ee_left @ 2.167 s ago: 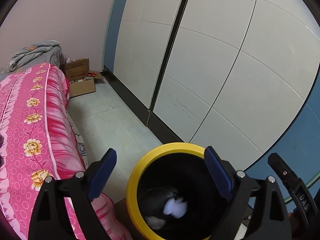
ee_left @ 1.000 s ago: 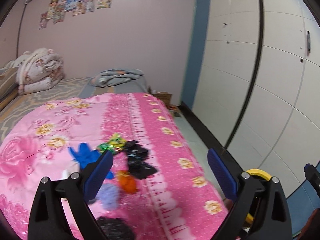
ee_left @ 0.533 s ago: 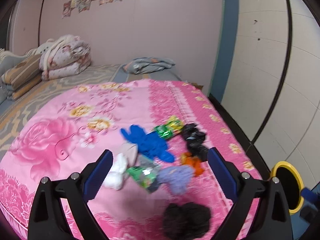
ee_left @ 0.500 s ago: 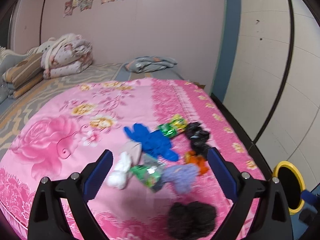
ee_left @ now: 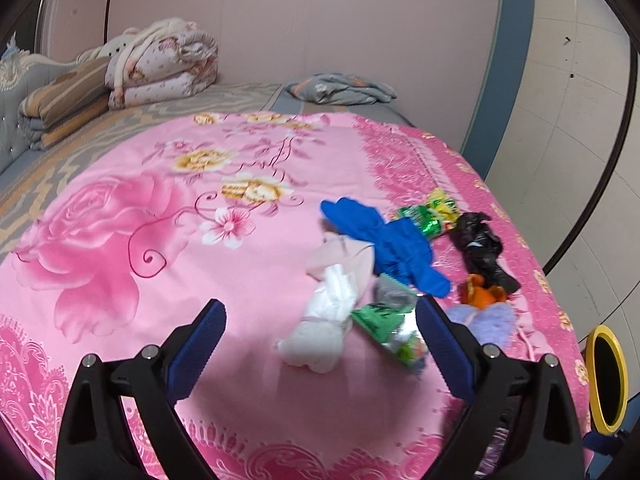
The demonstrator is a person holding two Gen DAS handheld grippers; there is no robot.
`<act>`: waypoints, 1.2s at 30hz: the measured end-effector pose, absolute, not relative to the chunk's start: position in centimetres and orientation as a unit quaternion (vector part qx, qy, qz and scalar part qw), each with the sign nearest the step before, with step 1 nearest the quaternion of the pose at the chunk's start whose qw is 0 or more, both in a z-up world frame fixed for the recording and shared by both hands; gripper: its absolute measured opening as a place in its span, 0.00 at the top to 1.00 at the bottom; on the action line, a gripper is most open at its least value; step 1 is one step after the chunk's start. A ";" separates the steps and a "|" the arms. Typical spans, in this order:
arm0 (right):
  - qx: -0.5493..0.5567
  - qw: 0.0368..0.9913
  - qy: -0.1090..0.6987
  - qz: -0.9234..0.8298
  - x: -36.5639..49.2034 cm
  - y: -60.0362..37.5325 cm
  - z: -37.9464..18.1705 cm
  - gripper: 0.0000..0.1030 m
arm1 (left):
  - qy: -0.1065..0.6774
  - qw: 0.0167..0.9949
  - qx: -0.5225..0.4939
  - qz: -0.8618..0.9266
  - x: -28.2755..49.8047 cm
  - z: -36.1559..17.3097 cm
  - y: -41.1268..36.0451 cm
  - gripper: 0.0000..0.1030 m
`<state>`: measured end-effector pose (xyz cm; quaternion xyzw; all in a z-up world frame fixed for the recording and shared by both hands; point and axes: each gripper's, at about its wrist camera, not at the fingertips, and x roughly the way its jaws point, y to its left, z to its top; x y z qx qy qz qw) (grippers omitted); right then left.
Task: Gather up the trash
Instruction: 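Grasp the white tissue bundle with the left tool while the right tool grasps the tube packet, then carry the tissue bundle and tube packet in both tools to the yellow bin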
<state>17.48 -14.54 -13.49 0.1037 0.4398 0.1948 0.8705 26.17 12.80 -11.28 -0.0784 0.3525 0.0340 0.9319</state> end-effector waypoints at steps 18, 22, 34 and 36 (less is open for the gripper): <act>0.038 0.865 0.462 0.191 19.7 -10.8 -16.1 0.45 | 0.395 0.911 -0.118 -0.004 29.2 -16.5 13.8 0.50; 0.004 0.876 0.446 0.185 19.1 -10.1 -16.3 0.61 | 0.392 0.912 -0.124 -0.008 29.1 -16.9 13.8 0.71; -0.029 0.896 0.403 0.184 17.8 -9.9 -16.6 0.79 | 0.379 0.916 -0.132 -0.007 28.8 -16.5 14.0 0.73; -0.030 0.897 0.399 0.185 17.8 -10.0 -16.2 0.80 | 0.373 0.918 -0.131 -0.006 28.6 -16.1 14.1 0.73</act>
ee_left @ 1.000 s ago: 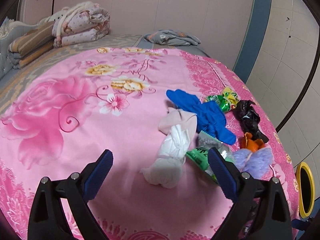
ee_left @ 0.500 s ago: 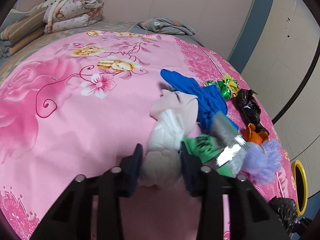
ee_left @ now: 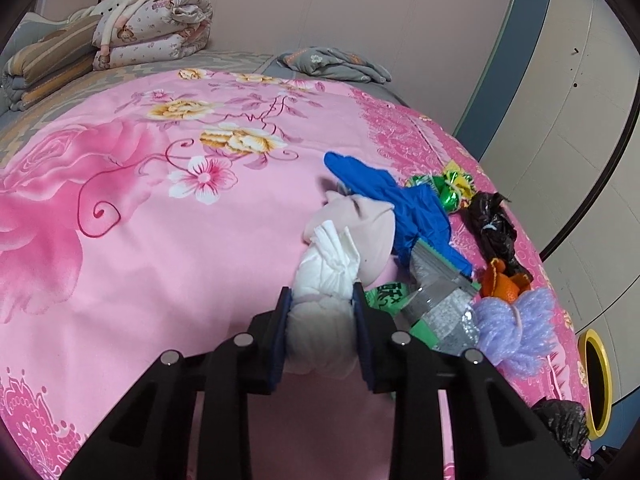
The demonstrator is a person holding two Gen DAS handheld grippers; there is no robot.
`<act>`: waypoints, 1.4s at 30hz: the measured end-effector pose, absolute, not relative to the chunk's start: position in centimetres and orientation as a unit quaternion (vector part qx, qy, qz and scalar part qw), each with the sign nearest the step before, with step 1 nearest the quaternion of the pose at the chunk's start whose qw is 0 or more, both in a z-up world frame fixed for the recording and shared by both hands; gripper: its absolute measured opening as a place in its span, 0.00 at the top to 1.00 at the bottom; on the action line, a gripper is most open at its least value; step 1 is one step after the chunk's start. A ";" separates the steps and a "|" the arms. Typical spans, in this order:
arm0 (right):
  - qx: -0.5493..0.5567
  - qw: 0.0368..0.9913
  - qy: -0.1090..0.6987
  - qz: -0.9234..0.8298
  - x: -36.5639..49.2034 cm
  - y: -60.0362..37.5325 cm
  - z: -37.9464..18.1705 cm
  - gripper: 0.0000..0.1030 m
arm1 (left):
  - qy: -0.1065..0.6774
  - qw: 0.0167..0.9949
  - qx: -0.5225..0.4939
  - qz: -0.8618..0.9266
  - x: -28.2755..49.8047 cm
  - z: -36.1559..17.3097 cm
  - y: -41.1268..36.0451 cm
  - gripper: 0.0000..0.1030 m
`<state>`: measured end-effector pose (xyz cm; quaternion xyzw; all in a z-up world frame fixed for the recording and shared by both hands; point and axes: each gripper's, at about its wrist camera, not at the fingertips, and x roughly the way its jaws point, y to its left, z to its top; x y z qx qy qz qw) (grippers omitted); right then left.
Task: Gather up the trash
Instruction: 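Carry the tissue bundle and tube packet in both tools to the yellow bin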
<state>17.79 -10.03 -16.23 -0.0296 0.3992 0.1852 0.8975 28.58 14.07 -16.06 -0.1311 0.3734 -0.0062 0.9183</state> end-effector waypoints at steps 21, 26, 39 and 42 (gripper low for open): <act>0.000 0.935 0.315 0.165 16.6 -13.1 -7.8 0.81 | 0.311 0.944 -0.105 -0.015 23.9 -7.3 12.1 0.74; 0.007 0.951 0.269 0.153 16.0 -14.7 -4.2 0.81 | 0.288 0.953 -0.089 -0.017 22.2 -4.1 10.7 0.74; 0.042 0.979 0.176 0.098 13.7 -20.3 3.6 0.81 | 0.243 0.966 -0.075 -0.047 19.2 2.5 6.0 0.73; 0.055 0.982 0.159 0.081 13.1 -22.2 5.1 0.81 | 0.236 0.966 -0.077 -0.071 18.8 4.1 4.4 0.73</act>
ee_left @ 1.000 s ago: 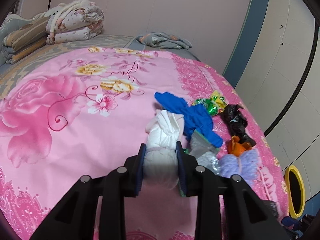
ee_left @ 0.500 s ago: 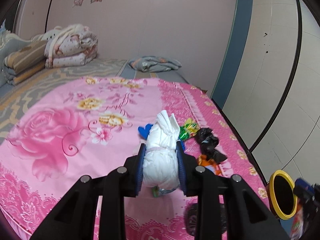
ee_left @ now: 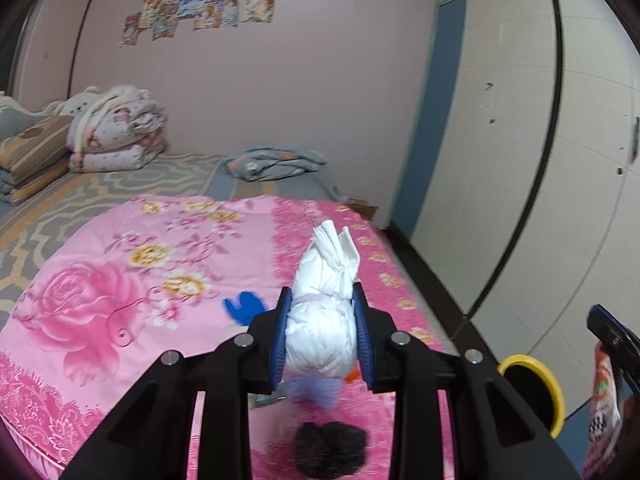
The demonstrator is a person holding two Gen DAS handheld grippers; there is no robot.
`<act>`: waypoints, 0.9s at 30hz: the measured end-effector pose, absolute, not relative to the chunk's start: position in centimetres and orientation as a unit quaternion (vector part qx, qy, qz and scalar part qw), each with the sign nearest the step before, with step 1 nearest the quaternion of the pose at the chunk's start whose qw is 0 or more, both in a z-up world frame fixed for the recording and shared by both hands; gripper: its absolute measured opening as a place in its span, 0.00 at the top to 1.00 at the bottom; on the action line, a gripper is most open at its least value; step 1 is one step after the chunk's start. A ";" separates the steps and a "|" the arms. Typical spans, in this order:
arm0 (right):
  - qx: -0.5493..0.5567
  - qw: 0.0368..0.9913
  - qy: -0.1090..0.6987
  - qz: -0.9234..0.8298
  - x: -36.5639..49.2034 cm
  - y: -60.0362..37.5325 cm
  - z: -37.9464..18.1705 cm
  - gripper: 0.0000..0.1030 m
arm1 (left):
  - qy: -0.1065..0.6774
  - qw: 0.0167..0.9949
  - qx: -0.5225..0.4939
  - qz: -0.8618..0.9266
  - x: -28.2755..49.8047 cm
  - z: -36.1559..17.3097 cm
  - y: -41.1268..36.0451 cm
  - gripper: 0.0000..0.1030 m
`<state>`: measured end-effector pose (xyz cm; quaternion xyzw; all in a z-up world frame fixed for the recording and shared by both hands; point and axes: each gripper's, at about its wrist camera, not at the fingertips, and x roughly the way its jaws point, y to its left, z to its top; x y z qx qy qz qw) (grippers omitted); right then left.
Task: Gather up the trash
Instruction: 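Carry the tissue bundle and tube packet in both tools to the yellow bin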
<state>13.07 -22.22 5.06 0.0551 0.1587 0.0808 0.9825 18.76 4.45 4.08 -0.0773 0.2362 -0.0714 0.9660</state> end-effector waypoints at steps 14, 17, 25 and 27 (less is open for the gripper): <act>0.116 0.988 0.104 -0.018 10.8 -32.7 8.6 0.81 | 0.200 0.967 -0.060 -0.149 17.5 8.5 -4.7 0.73; 0.131 0.986 0.092 -0.043 10.2 -35.5 9.2 0.81 | 0.192 0.966 -0.055 -0.167 17.5 9.5 -6.8 0.73; 0.138 0.982 0.061 -0.117 8.9 -40.5 9.4 0.81 | 0.179 0.959 -0.044 -0.216 17.7 10.3 -12.3 0.73; 0.129 0.981 0.050 -0.139 8.4 -41.3 9.2 0.81 | 0.180 0.956 -0.041 -0.228 17.8 10.1 -13.8 0.73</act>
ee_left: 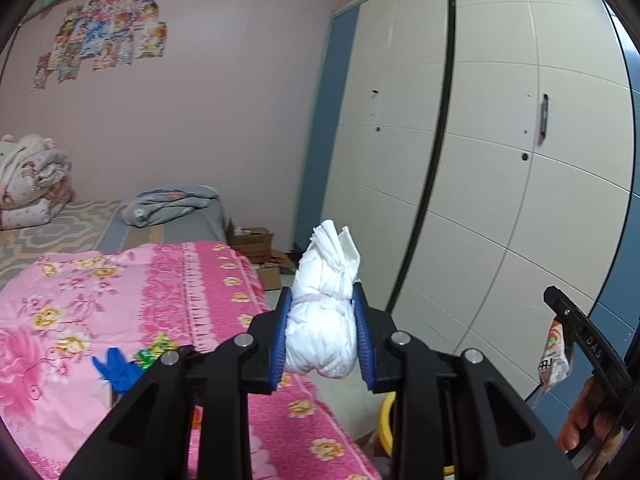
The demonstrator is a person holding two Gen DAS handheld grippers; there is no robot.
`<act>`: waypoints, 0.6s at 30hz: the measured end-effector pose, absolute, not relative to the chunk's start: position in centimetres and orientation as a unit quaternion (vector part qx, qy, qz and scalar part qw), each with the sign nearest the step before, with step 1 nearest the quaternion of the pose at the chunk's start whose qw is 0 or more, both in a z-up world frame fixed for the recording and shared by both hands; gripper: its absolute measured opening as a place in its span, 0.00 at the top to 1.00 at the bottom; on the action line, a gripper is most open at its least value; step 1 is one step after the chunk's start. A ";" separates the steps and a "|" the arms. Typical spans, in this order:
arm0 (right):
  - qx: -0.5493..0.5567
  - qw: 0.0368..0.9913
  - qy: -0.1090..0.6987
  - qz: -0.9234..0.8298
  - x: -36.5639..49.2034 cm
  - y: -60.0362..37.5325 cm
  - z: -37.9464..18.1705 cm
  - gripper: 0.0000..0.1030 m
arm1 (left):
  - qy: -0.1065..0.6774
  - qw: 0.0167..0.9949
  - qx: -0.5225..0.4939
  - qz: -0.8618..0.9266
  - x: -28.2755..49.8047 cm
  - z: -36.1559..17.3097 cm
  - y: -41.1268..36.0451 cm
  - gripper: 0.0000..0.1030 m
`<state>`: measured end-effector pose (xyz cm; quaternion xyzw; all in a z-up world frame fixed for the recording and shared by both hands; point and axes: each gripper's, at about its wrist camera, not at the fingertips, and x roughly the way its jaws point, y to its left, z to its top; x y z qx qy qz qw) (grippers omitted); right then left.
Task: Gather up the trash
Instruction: 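Carry the tissue bundle and tube packet in both tools to the yellow bin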
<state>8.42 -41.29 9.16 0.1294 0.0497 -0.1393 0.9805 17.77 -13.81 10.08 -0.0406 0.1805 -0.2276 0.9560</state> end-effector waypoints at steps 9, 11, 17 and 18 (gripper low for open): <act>0.106 0.969 0.025 -0.220 6.9 -44.5 7.1 0.81 | 0.199 0.945 -0.029 -0.259 19.0 8.0 -18.8 0.73; 0.107 0.966 0.027 -0.235 6.7 -45.4 6.3 0.81 | 0.209 0.941 -0.027 -0.264 19.6 7.1 -19.9 0.73; 0.120 0.957 0.054 -0.257 7.5 -47.9 3.4 0.81 | 0.247 0.930 -0.014 -0.273 21.8 3.4 -23.7 0.73; 0.123 0.956 0.060 -0.261 7.7 -48.5 2.8 0.81 | 0.258 0.926 -0.011 -0.276 22.3 2.5 -24.6 0.73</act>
